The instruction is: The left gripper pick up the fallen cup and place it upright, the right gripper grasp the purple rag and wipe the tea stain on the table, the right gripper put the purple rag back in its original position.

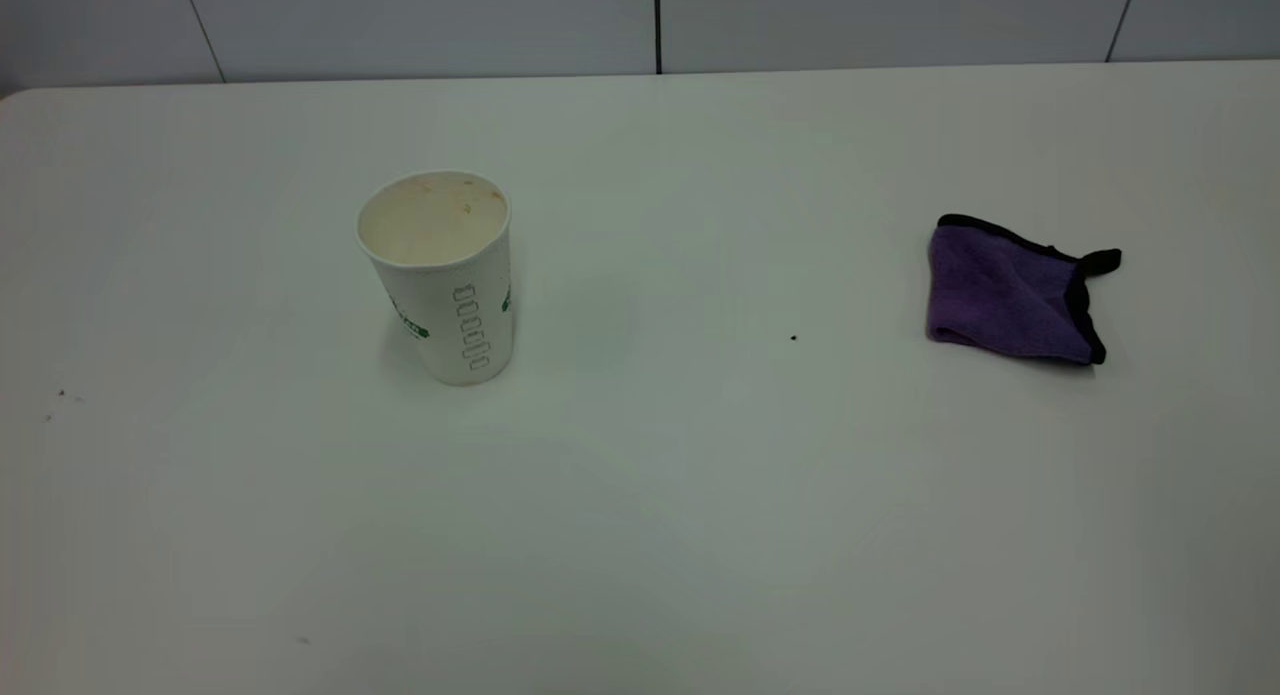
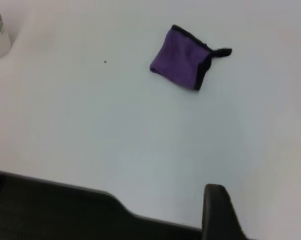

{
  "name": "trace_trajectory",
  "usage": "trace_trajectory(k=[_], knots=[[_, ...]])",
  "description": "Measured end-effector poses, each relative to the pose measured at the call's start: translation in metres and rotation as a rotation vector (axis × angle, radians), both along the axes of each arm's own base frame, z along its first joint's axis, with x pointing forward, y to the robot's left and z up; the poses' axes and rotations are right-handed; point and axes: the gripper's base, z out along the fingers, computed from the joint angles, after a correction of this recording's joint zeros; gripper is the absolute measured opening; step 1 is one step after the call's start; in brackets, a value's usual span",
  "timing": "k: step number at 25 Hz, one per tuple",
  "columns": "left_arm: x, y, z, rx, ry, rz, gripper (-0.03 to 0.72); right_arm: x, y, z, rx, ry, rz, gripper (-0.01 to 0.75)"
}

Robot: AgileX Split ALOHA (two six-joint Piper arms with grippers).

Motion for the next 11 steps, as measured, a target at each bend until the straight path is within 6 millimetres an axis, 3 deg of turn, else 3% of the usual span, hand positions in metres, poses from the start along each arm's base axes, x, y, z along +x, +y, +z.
trace_trajectory(k=[3,11], knots=[[0.0000,0.0001,0.0000,0.001,0.000,0.000,0.516,-0.0085,-0.0011,-0.0002,0.008,-0.058,0.004,0.450],[0.0000,0.0001,0.0000,0.001,0.000,0.000,0.516,-0.0088,-0.0011,-0.0004,0.008,-0.058,0.007,0.450]])
